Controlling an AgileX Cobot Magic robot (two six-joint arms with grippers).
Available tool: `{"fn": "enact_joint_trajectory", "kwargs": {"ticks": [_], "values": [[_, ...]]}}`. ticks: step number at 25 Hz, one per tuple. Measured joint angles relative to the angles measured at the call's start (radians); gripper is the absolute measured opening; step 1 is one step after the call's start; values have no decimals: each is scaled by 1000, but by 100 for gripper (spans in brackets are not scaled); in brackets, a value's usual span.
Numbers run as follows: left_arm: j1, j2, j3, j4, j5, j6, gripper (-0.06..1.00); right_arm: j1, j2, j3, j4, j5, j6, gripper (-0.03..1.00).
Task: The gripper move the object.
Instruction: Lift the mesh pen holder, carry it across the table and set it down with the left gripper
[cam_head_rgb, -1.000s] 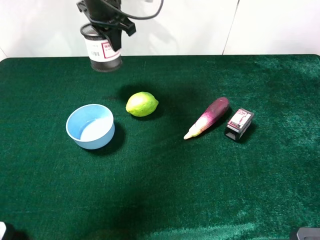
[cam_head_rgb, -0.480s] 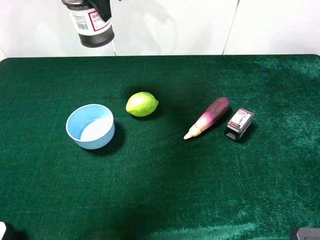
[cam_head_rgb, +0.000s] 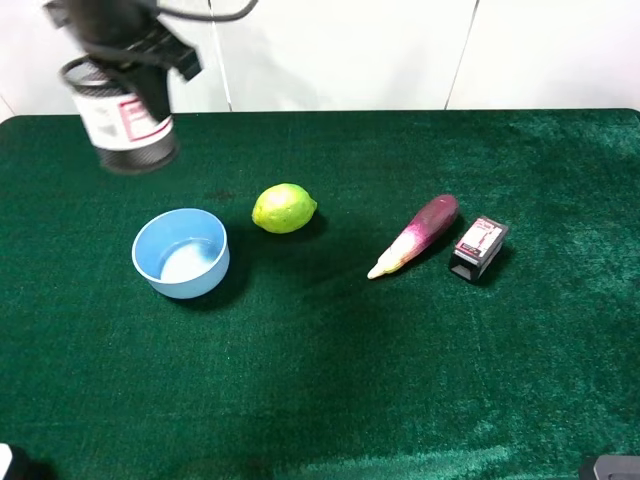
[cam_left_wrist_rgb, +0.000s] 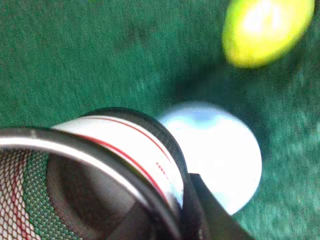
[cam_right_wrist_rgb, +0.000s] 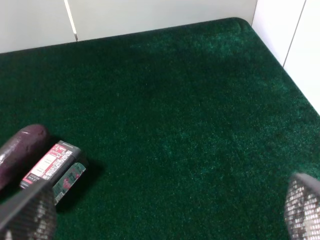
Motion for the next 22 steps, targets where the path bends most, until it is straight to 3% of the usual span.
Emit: {"fn": "enact_joint_trajectory", "kwargs": {"ticks": [5, 12, 22], "values": [[0, -99, 130, 27, -42, -17, 9, 0, 0, 0, 0, 0, 0, 70], [0, -239, 308, 130, -124, -83, 9, 0, 0, 0, 0, 0, 0, 70], [34, -244, 498, 138, -310, -105, 9, 0, 0, 0, 0, 0, 0, 70]]}}
